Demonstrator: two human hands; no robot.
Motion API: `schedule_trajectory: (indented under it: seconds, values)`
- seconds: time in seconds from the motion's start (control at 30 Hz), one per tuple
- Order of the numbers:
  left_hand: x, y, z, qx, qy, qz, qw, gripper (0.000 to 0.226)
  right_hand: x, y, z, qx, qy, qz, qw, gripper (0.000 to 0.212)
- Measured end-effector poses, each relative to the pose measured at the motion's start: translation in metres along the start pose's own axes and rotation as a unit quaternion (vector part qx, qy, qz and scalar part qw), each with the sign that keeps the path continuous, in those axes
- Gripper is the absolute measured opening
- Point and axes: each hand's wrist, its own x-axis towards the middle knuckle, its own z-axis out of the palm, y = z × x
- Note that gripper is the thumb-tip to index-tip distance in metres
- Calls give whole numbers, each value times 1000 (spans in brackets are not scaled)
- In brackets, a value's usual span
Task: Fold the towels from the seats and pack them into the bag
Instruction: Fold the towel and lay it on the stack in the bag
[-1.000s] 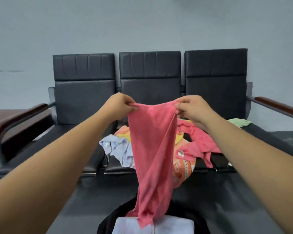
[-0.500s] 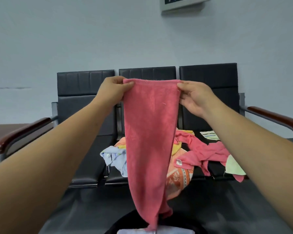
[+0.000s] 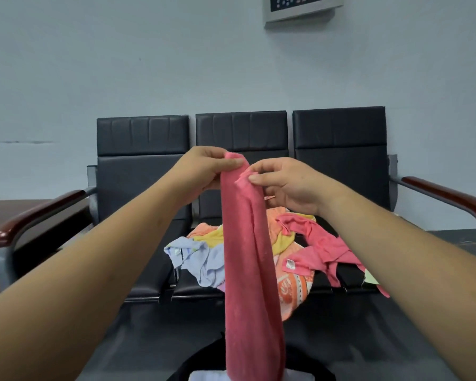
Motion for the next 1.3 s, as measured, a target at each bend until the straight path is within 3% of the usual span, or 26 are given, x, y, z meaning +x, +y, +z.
schedule_trajectory:
  seconds: [0.1, 0.17, 0.2, 0.27, 0.33, 0.5, 0.63, 0.7, 0.8, 0.9, 1.03, 1.07, 1.13, 1.23, 1.3]
  values:
    - [-12, -22, -4, -29, -109, -61, 992, 39, 8, 2, 0, 28, 45, -20, 998, 11]
    - [-22, -55, -1, 81, -204, -148, 964, 44, 12, 4, -6, 74, 78, -30, 994, 12]
    - [-26, -73, 2, 123, -215, -175, 953, 41, 13, 4, -12, 99, 92, -30, 990, 12]
    - [-35, -103, 7, 113, -176, -189, 960, 36, 14, 10, -25, 118, 121, -19, 985, 12]
    - [-41, -123, 13, 32, -140, -192, 971, 30, 17, 25, -37, 97, 157, 10, 983, 12]
    - [-38, -146, 33, -169, -135, -193, 957, 21, 23, 83, -52, 70, 226, 135, 962, 14]
    - [-21, -160, 45, -278, -117, -168, 939, 55, 20, 131, -49, 107, 205, 174, 957, 10]
    - [-17, -169, 49, -321, -125, -159, 925, 62, 18, 153, -49, 147, 185, 180, 955, 15]
    - [-13, -185, 56, -387, -101, -161, 902, 52, 12, 185, -51, 215, 143, 207, 944, 24]
    - [-6, -187, 61, -426, -32, -166, 889, 18, 5, 202, -53, 237, 93, 240, 937, 30]
    - [6, -190, 61, -401, 16, -172, 900, 54, 4, 209, -51, 222, 14, 246, 943, 35]
    - [7, -191, 59, -399, 16, -180, 899, 53, 5, 209, -50, 223, -11, 247, 943, 32]
    - [8, -199, 54, -403, 9, -200, 893, 28, 8, 209, -47, 219, -46, 267, 937, 28]
    - [11, -214, 42, -400, -46, -179, 898, 62, 19, 208, -47, 242, -9, 255, 936, 38]
    - [12, -223, 38, -334, -94, -163, 924, 64, 28, 206, -51, 296, 38, 212, 931, 43]
